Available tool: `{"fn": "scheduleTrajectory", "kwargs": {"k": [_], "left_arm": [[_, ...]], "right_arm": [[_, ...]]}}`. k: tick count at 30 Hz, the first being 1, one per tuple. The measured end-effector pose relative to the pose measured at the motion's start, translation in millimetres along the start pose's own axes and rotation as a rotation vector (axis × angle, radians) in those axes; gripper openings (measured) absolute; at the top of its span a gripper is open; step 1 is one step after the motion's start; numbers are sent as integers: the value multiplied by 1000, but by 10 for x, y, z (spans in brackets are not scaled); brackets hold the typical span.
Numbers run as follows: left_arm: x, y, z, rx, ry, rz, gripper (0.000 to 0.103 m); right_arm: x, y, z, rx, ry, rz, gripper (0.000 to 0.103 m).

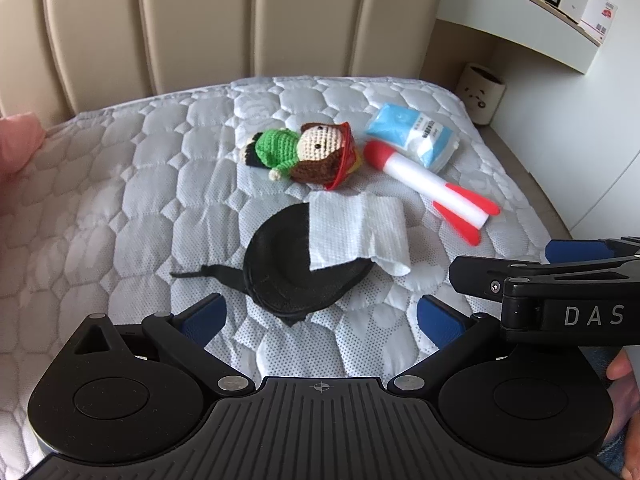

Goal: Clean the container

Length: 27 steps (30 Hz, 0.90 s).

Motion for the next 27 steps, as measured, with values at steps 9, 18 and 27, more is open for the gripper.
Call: {"fn": "scheduleTrajectory", "kwargs": {"k": [9, 18, 27], "left_arm": [[6, 4, 4, 1, -11, -5, 103], [-93, 19, -74, -62, 29, 53, 103], [-96, 50, -64, -34, 41, 43, 103]], "right_arm": [[-20, 11, 6, 1, 6, 6, 103], [-57, 17, 6, 4, 20, 35, 103], [-41, -5, -8, 3, 24, 43, 103]]}}
Point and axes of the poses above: each gripper's, at about its wrist camera, not at the fingertips, and z roughly the way its jaws point, x to its left, y to its top, the point moved 1 cm from there along z, roughly the way its jaws point, and after that the axes turned 6 degrees about -y, right-handed, at the moved point
